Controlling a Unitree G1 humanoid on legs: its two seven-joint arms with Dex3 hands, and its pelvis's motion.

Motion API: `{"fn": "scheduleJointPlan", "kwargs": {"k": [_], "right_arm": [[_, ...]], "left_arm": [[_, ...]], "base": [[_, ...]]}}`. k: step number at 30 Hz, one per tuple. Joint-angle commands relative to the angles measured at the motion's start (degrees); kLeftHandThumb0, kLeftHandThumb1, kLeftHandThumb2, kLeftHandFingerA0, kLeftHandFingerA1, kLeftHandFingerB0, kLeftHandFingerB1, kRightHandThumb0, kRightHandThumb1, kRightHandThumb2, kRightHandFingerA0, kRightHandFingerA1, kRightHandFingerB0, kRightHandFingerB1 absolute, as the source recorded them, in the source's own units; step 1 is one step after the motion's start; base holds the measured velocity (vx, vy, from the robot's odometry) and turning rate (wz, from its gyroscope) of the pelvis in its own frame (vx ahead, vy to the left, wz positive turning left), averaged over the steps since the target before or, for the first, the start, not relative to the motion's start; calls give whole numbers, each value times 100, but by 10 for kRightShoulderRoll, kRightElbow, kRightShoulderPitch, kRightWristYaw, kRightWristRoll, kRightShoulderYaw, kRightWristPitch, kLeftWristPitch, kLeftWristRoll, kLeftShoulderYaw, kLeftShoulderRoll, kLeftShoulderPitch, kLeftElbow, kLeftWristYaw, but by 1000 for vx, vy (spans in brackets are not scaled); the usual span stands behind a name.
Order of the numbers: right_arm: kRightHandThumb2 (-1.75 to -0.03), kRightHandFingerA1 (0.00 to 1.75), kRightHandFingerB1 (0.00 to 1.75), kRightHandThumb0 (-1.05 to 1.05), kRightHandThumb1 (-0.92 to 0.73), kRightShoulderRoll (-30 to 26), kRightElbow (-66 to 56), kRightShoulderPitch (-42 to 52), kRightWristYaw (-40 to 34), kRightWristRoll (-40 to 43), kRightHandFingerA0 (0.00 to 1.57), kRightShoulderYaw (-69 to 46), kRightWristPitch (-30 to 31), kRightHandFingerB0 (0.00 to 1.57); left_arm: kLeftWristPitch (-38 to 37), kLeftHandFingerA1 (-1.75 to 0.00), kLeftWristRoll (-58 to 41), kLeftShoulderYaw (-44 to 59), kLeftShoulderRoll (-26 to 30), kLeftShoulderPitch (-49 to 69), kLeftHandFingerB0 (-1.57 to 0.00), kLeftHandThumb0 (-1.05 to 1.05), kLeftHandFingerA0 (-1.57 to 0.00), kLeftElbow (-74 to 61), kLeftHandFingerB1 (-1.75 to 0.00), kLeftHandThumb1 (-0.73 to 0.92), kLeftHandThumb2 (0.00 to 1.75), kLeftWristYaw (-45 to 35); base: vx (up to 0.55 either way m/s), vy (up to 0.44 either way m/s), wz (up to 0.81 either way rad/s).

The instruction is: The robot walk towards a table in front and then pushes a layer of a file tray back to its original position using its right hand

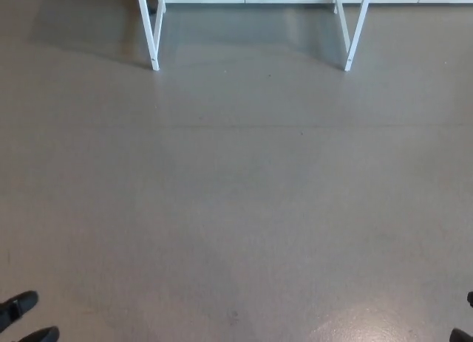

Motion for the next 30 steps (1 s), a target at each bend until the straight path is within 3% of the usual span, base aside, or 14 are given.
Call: {"fn": "scheduleJointPlan", "kwargs": {"k": [1, 8, 9, 19, 20, 21, 22, 24, 25, 28, 29, 30], "right_arm": [[-54, 52, 40, -22, -49, 1, -5, 8, 31, 40, 62, -11, -5, 42], [-65, 58, 48, -30, -42, -1, -1, 14, 36, 39, 59, -7, -12, 40], [-55, 52, 41, -23, -51, -1, 0, 13, 35, 40, 63, -7, -12, 43], [-54, 53, 40, -24, -50, -2, 2, 16, 32, 42, 68, -5, -13, 44], [-66, 60, 48, -31, -41, -2, 2, 16, 32, 42, 64, -5, -12, 40], [-66, 60, 48, -31, -41, -2, 3, 15, 32, 43, 64, -5, -12, 40], [-55, 52, 40, -24, -51, -3, 6, 14, 31, 41, 66, -4, -15, 43], [-65, 58, 47, -31, -43, -3, 10, 14, 31, 40, 61, -5, -18, 40], [-55, 52, 40, -23, -51, -2, 9, 15, 32, 43, 64, -6, -16, 43], [-55, 54, 41, -23, -51, -1, 6, 17, 30, 44, 69, -7, -11, 44], [-66, 59, 48, -32, -41, -2, 8, 18, 33, 43, 62, -6, -16, 41], [-66, 59, 48, -32, -41, -2, 8, 18, 33, 43, 61, -5, -17, 40]], "left_arm": [[-8, -45, -39, 14, 4, 3, -43, -25, -48, -2, -40, 50, 62, -43], [-8, -44, -41, 15, 6, 8, -43, -22, -47, 3, -39, 51, 61, -50], [-7, -43, -41, 15, 6, 8, -44, -22, -47, 4, -39, 51, 61, -49], [-21, -44, -38, 10, 8, 10, -43, -23, -47, 9, -39, 51, 61, -47], [-21, -44, -38, 10, 8, 10, -43, -23, -47, 10, -39, 50, 61, -46], [-21, -44, -38, 10, 8, 10, -43, -23, -47, 10, -39, 50, 61, -46], [-18, -44, -39, 10, 8, 10, -44, -22, -47, 6, -39, 51, 61, -44], [-17, -44, -40, 9, 8, 10, -44, -23, -46, 6, -39, 51, 61, -44], [-20, -44, -40, 9, 9, 10, -43, -23, -46, 10, -39, 50, 61, -47], [-20, -44, -41, 9, 10, 12, -43, -23, -46, 10, -39, 52, 62, -50], [-19, -43, -42, 10, 8, 14, -43, -22, -46, 7, -39, 52, 61, -47], [-18, -43, -42, 9, 8, 15, -42, -21, -45, 5, -38, 53, 61, -47]], "base": [[0, 0, 0], [-26, 5, 16], [-57, 83, -2], [100, 286, -13], [191, 240, 0], [215, 200, 10], [177, 168, 9], [190, 114, 4], [230, 54, 9], [166, -28, 11], [195, -108, 6], [217, -134, 12]]}}
